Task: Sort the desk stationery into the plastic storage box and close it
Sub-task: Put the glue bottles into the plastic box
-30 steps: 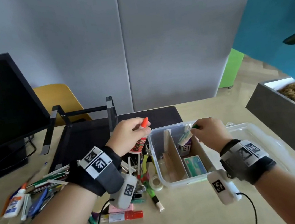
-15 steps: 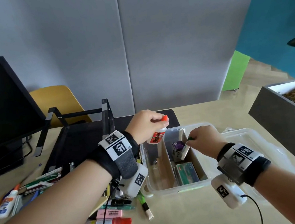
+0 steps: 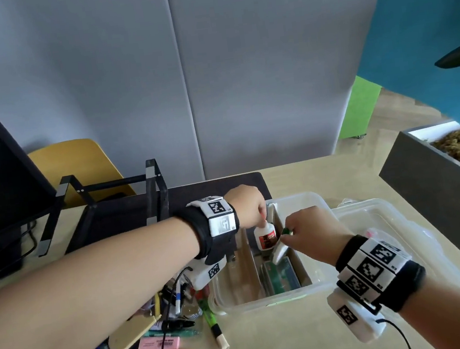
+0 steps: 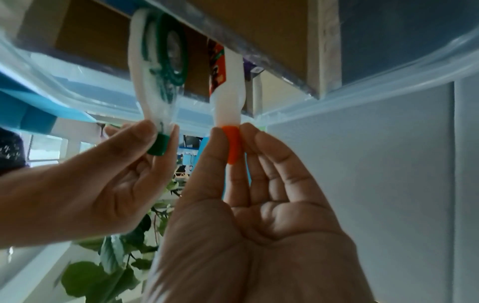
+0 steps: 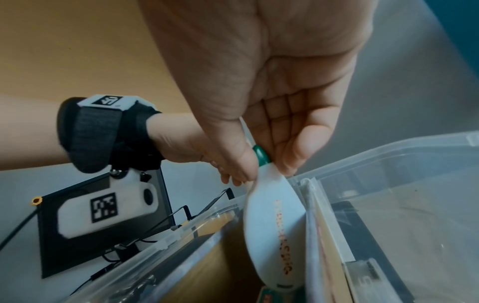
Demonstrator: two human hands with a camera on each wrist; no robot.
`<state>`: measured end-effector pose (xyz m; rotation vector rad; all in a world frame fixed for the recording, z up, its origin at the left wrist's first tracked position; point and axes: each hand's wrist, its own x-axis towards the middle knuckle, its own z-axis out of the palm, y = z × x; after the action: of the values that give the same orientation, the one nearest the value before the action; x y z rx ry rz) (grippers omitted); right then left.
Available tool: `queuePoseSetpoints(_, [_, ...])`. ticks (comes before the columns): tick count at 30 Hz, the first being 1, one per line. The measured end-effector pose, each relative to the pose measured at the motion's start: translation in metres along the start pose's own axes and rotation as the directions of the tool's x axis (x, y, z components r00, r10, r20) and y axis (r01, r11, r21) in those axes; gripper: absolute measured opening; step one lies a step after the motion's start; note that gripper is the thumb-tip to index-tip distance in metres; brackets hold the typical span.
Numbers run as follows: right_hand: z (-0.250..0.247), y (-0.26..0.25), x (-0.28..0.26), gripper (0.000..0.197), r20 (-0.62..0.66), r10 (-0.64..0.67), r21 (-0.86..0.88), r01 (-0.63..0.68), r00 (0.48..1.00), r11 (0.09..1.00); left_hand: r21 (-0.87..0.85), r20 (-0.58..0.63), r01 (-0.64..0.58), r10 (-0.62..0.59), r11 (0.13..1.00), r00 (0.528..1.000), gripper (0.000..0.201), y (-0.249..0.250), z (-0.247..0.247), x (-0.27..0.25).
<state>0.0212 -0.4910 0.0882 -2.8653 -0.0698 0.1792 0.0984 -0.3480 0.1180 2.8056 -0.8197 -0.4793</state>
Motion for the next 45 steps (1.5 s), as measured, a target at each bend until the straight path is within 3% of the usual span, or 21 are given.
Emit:
queuePoseSetpoints(5, [0.005,0.004,-0.006,0.023,0.001,0.007,0.017,-0.007,1.000,1.000,0.199,0.107,-0.028,0.007,0.980,0.994,0.014,0.009,0.013,0.019])
queuePoseSetpoints(10, [0.005,0.011,-0.011,0.018,-0.007,-0.011,0.051,0.012,1.000,0.999,0.287,0.192,-0.045,-0.012,0.957,0.981,0.017,0.016,0.024,0.035])
queuePoseSetpoints(14, [0.004,0.015,-0.015,0.019,0.003,-0.019,0.068,0.019,1.000,0.997,0.316,0.216,-0.058,-0.012,0.947,0.976,0.036,0.019,0.033,0.040])
queuePoseSetpoints(20, [0.002,0.017,-0.020,0.015,0.022,-0.049,0.081,0.047,0.999,0.996,0.350,0.241,-0.070,-0.018,0.934,0.970,0.031,0.019,0.045,0.044])
queuePoseSetpoints(25, [0.000,0.017,-0.019,0.013,0.037,-0.053,0.071,0.050,0.998,0.996,0.272,0.253,-0.007,-0.064,0.962,0.965,0.030,0.020,0.046,0.045])
queuePoseSetpoints(29, [-0.002,0.015,-0.017,0.022,0.048,-0.043,0.058,0.040,0.998,0.998,0.250,0.209,-0.002,-0.052,0.968,0.976,0.015,0.013,0.032,0.038])
queuePoseSetpoints(32, [-0.006,0.013,-0.014,0.024,0.054,-0.049,0.044,0.047,0.997,0.998,0.177,0.110,0.007,-0.027,0.984,0.994,0.024,-0.001,0.020,0.029])
queuePoseSetpoints(39, [-0.022,0.004,0.001,0.023,0.011,-0.072,-0.045,0.072,0.997,0.996,0.006,-0.068,0.071,-0.070,0.997,0.995,0.018,-0.042,0.016,-0.013])
queuePoseSetpoints(43, [-0.034,-0.003,0.019,0.022,-0.017,-0.093,-0.043,0.093,0.995,0.995,0.128,-0.224,0.071,-0.041,0.989,0.974,0.026,-0.065,0.028,-0.035])
queuePoseSetpoints(45, [-0.036,-0.009,0.029,0.024,-0.001,-0.117,-0.061,0.117,0.993,0.991,0.112,-0.257,0.078,-0.047,0.991,0.965,0.029,-0.074,0.042,-0.042])
